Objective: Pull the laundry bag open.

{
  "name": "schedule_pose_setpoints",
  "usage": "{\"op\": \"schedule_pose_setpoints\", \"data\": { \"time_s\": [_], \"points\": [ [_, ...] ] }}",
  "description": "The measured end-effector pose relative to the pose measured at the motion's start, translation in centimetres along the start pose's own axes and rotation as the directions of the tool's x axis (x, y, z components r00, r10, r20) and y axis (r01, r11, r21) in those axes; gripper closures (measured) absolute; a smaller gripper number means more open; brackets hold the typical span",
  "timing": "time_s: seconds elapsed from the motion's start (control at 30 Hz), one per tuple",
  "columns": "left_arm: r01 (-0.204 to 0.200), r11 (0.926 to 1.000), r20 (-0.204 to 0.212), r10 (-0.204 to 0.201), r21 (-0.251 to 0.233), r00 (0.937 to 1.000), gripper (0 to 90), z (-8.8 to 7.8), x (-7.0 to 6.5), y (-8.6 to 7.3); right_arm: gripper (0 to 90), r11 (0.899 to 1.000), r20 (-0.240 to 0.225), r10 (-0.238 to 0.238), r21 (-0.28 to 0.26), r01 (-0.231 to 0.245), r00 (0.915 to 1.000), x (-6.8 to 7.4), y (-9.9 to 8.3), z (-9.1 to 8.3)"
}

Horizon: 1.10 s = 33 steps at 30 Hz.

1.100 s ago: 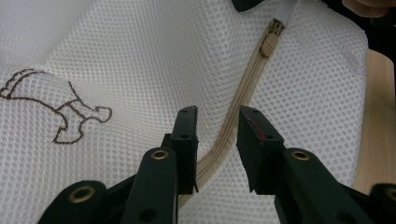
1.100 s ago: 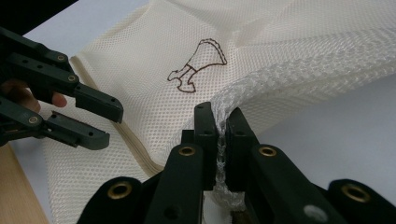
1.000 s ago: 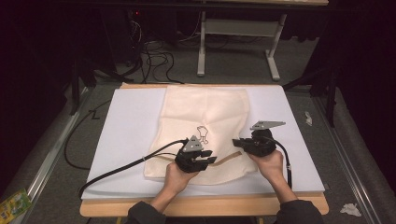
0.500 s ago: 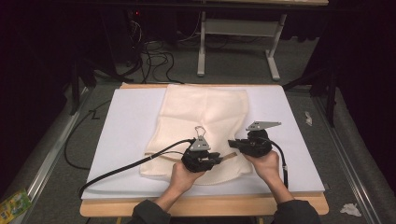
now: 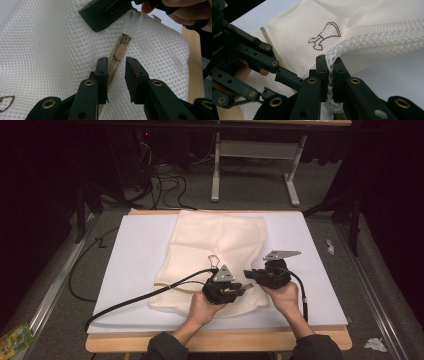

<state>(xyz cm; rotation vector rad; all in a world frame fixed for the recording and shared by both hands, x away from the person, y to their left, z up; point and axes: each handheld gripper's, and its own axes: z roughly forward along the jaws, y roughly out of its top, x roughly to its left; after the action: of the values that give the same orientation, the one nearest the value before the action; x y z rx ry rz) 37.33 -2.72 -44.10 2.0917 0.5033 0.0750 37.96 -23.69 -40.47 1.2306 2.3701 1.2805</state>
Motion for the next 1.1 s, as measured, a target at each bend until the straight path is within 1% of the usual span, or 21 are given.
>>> {"op": "schedule_pose_setpoints", "data": {
  "time_s": [0.07, 0.2, 0.27, 0.43, 0.6, 0.67, 0.73, 0.93, 1.0, 1.07, 1.1],
  "points": [
    [-0.005, 1.0, 0.002, 0.005, 0.004, 1.0, 72.4, 0.2, -0.2, 0.1, 87.3, 1.0, 0.002, -0.007, 0.001, 0.007, 1.0, 0.1, 0.0, 0.0],
    [-0.001, 1.0, -0.002, 0.001, 0.001, 1.0, 70.7, 0.5, -0.2, 0.1, 87.3, 1.0, -0.006, 0.001, -0.004, -0.001, 1.0, 0.2, 0.0, 0.1],
    [-0.004, 1.0, -0.003, 0.004, 0.001, 1.0, 70.4, 0.8, -0.4, 0.0, 87.3, 1.0, -0.007, -0.004, -0.005, 0.004, 1.0, 0.2, 0.0, 0.2],
    [0.002, 0.9999, 0.007, -0.001, -0.01, 1.0, 70.5, 0.9, -0.5, 0.1, 87.2, 1.0, -0.009, 0.002, -0.002, -0.002, 1.0, 0.2, -0.1, 0.1],
    [-0.002, 0.9999, 0.004, 0.002, -0.016, 1.0, 71.8, 1.1, -0.7, 0.1, 87.1, 1.0, -0.008, -0.004, -0.001, 0.004, 1.0, 0.3, 0.0, 0.1],
    [0.004, 0.9998, 0.002, -0.004, -0.021, 1.0, 73.3, 1.1, -0.7, 0.1, 87.1, 1.0, -0.009, -0.006, -0.001, 0.006, 0.9999, 0.2, -0.1, 0.2],
    [0.013, 0.9996, 0.014, -0.013, -0.026, 0.9998, 75.8, 1.2, -0.8, 0.2, 87.1, 1.0, -0.01, -0.006, -0.002, 0.006, 0.9999, 0.2, -0.2, 0.2],
    [0.019, 0.9994, 0.014, -0.018, -0.029, 0.9997, 77.3, 1.3, -0.8, 0.1, 87.1, 1.0, -0.009, -0.002, 0.004, 0.002, 1.0, 0.2, -0.2, 0.2],
    [0.022, 0.9993, 0.019, -0.022, -0.03, 0.9996, 79.8, 1.3, -0.8, 0.2, 87.1, 1.0, -0.009, -0.006, 0.002, 0.006, 0.9999, 0.2, -0.2, 0.2],
    [0.026, 0.9993, 0.019, -0.025, -0.025, 0.9995, 84.3, 1.4, -0.7, 0.2, 87.1, 1.0, -0.009, -0.006, 0.004, 0.006, 0.9999, 0.2, -0.2, 0.2],
    [0.03, 0.9993, 0.019, -0.03, -0.023, 0.9994, 84.3, 1.4, -0.6, 0.2, 87.1, 1.0, -0.009, -0.006, 0.004, 0.006, 0.9999, 0.2, -0.2, 0.2]
  ]
}}
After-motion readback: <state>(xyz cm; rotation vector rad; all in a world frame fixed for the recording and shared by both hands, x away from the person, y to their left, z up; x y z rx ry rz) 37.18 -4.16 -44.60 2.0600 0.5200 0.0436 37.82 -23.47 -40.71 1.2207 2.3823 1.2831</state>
